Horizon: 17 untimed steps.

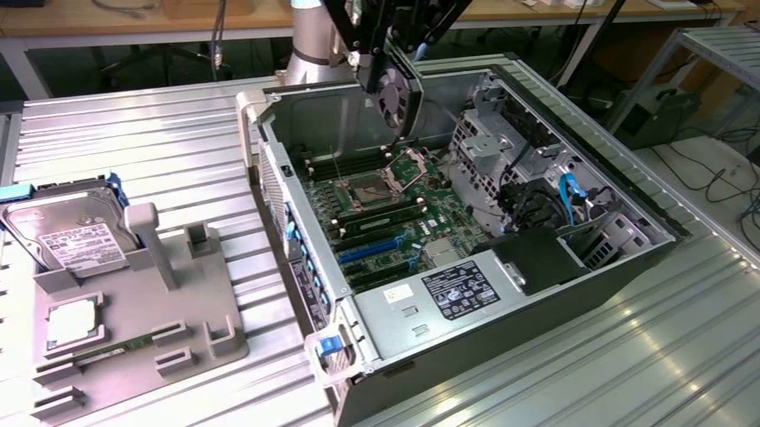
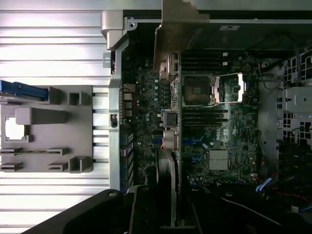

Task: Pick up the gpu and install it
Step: 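Pick up the gpu and move the gpu toward the slot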

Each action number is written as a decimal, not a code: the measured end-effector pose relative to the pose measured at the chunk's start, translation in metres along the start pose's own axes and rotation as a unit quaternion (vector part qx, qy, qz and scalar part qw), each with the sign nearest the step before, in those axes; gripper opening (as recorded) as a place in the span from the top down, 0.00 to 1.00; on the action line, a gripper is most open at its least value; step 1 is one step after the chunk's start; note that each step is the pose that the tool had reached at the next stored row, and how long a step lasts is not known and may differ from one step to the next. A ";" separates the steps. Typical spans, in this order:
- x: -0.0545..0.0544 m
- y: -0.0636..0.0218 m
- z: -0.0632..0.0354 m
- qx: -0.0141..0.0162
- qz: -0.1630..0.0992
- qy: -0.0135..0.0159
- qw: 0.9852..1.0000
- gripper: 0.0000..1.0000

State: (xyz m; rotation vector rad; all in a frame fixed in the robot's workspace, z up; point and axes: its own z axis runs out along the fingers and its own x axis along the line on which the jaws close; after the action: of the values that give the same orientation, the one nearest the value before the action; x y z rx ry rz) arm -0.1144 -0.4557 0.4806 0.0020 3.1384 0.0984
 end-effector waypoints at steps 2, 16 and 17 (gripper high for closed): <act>-0.001 0.0000 0.0000 0.000 0.000 0.000 1.000 0.73; -0.016 0.0000 0.0004 0.000 -0.001 0.000 1.000 0.73; -0.018 0.0000 0.0004 0.000 -0.001 0.000 1.000 0.73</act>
State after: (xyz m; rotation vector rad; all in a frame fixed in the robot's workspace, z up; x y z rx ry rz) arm -0.0965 -0.4557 0.4802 0.0000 3.1385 0.0984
